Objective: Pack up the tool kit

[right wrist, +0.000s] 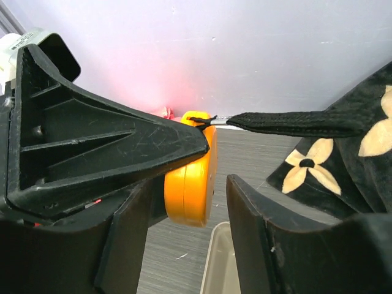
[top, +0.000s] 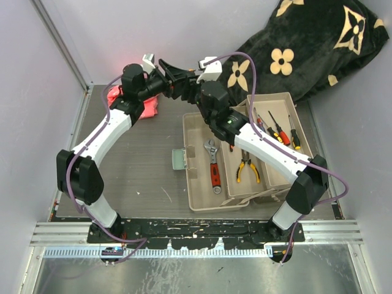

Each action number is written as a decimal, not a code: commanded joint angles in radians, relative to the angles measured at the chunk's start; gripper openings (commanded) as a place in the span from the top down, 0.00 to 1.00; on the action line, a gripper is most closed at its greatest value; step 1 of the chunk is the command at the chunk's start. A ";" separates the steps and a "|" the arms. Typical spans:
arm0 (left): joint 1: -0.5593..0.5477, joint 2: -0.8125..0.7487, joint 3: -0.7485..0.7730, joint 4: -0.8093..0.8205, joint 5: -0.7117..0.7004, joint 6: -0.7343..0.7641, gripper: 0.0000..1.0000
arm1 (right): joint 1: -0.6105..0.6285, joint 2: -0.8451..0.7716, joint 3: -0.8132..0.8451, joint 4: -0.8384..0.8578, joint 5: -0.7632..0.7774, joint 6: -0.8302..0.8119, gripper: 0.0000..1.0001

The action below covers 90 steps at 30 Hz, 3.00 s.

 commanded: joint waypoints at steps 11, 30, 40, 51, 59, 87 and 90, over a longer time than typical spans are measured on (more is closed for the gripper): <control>-0.008 -0.067 0.020 0.104 0.044 -0.033 0.30 | 0.003 -0.009 0.053 0.061 0.068 -0.011 0.98; 0.175 0.002 0.053 0.009 0.080 0.152 0.02 | -0.203 -0.351 -0.084 -0.191 0.229 0.042 0.99; 0.180 -0.018 0.024 -0.045 0.099 0.228 0.02 | -0.453 -0.622 -0.257 -0.536 0.153 0.201 0.99; 0.177 -0.026 0.031 -0.116 0.125 0.309 0.02 | -0.591 -0.536 -0.312 -0.570 -0.091 0.325 0.99; 0.178 -0.080 -0.003 -0.170 0.138 0.372 0.02 | -0.695 -0.404 -0.333 -0.467 -0.250 0.426 0.99; 0.009 0.097 0.103 -0.745 -0.269 0.966 0.02 | -0.757 -0.377 -0.226 -0.499 -0.394 0.463 0.15; -0.016 0.159 0.130 -0.759 -0.328 0.967 0.02 | -0.760 -0.410 -0.184 -0.531 -0.354 0.424 0.08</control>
